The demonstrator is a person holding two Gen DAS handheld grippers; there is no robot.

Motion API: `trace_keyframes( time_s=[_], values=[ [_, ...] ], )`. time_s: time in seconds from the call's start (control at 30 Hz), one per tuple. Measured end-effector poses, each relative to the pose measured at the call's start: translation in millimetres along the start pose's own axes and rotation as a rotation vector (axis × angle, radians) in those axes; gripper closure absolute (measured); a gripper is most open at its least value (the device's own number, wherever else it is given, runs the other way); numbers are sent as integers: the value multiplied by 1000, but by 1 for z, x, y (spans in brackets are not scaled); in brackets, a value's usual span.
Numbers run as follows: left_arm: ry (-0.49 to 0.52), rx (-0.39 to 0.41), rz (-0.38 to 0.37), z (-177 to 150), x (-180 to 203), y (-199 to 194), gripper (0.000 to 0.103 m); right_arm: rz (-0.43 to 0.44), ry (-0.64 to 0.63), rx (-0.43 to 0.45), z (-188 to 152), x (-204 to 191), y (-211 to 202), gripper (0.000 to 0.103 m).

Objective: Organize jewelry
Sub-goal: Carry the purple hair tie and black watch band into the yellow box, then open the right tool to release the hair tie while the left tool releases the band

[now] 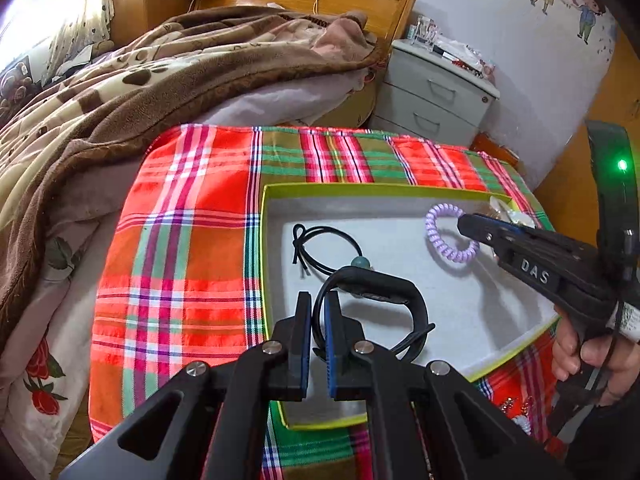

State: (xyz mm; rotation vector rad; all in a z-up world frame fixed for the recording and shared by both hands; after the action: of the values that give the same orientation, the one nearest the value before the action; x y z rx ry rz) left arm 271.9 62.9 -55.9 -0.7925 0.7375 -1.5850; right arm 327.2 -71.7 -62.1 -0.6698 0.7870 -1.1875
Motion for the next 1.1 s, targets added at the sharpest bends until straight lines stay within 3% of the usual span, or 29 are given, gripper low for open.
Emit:
trace_keyframes(
  time_s=[0.83,1.1],
  values=[
    [-9,-35,29,-3,-3,14,95,-24,2,-12,5,4,13,92],
    [-9,-34,17,-2,3,12,83,-18,0,10,6,0,5,88]
  ],
)
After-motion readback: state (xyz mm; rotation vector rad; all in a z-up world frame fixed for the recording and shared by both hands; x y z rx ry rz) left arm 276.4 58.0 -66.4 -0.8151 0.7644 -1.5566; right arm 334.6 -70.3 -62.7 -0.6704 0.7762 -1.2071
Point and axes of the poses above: each gripper's, at about its wrist camera, not at the fingertips, and y roughly the way its jaws point, x to its right, z to its top, the point moved 8 cm from there along y, roughly the way its jaws point, and after that the axes turned 7 degrees about y, right-handed, at the moved point
